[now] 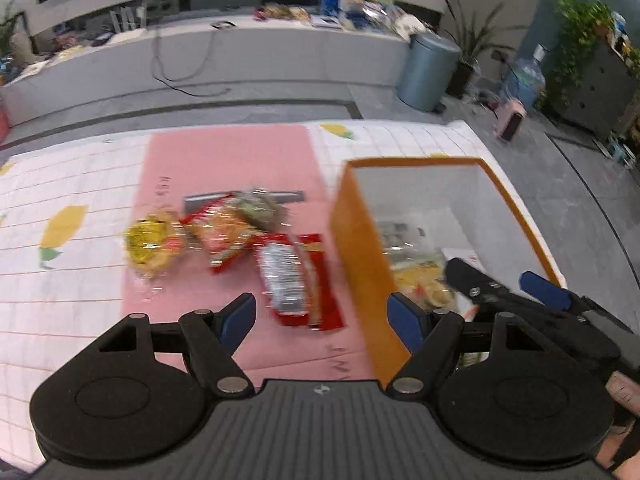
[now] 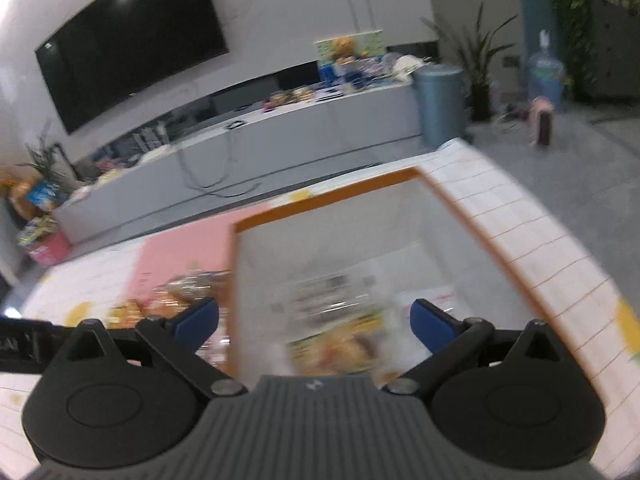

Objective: Organize snacks
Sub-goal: 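Move both tools back over the snack pile, then grasp the red-and-white chip bag with the right tool, then grasp the yellow bread bag with the left tool while the right holds the chip bag up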

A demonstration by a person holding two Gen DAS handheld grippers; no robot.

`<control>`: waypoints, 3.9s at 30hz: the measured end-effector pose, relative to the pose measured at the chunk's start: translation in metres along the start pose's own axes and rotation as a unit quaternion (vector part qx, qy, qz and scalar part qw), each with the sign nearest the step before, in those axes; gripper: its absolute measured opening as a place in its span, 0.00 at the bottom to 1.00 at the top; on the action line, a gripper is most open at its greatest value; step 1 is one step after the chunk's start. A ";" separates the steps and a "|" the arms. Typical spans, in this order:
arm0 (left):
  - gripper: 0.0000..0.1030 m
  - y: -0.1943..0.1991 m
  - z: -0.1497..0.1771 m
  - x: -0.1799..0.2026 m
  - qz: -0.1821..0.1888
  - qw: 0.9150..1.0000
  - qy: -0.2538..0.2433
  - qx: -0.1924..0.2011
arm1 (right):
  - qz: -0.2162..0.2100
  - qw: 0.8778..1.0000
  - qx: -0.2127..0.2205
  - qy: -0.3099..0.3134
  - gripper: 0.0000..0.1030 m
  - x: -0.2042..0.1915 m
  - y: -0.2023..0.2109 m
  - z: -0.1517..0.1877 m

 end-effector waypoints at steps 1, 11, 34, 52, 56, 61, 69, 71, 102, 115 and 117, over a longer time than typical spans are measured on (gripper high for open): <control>0.85 0.005 0.002 -0.009 -0.007 1.000 0.003 0.005 | 0.002 1.000 0.010 0.002 0.97 -0.007 0.003 0.000; 0.85 0.022 0.034 -0.100 -0.044 0.997 0.053 0.031 | -0.069 0.996 0.051 0.028 0.97 -0.079 0.005 0.016; 0.85 -0.088 0.084 -0.168 0.019 0.992 0.121 0.016 | 0.039 0.982 0.077 0.171 0.78 -0.129 -0.111 0.087; 0.85 -0.100 0.085 -0.186 0.035 0.991 0.130 0.013 | 0.185 0.906 0.119 0.362 0.79 -0.161 -0.157 0.116; 0.85 -0.102 0.083 -0.188 0.036 0.991 0.131 0.013 | 0.204 0.896 0.107 0.379 0.79 -0.159 -0.164 0.117; 0.85 -0.102 0.083 -0.189 0.040 0.990 0.134 0.014 | 0.213 0.894 0.079 0.386 0.69 -0.152 -0.173 0.117; 0.85 -0.101 0.083 -0.189 0.037 0.990 0.134 0.012 | 0.215 0.884 0.067 0.409 0.43 -0.143 -0.178 0.119; 0.85 -0.101 0.084 -0.190 0.037 0.990 0.137 0.010 | 0.211 0.885 0.068 0.409 0.41 -0.143 -0.176 0.119; 0.86 -0.097 0.086 -0.190 0.027 0.989 0.142 -0.005 | -0.113 0.987 -0.117 0.014 0.30 -0.133 -0.132 0.101; 0.86 -0.096 0.087 -0.191 0.032 0.988 0.148 -0.008 | -0.006 0.941 -0.036 0.336 0.24 -0.180 -0.095 0.093; 0.86 -0.096 0.087 -0.191 0.032 0.988 0.149 -0.009 | -0.007 0.927 -0.049 0.371 0.24 -0.187 -0.096 0.103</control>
Point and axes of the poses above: each gripper's, at about its wrist camera, not at the fingertips, and y roughly against the way its jaws point, x to its right, z to its underside, the point moved 7 cm from there along -y, roughly the way its jaws point, and after that the axes turned 2 degrees about -x, right-handed, at the moved point
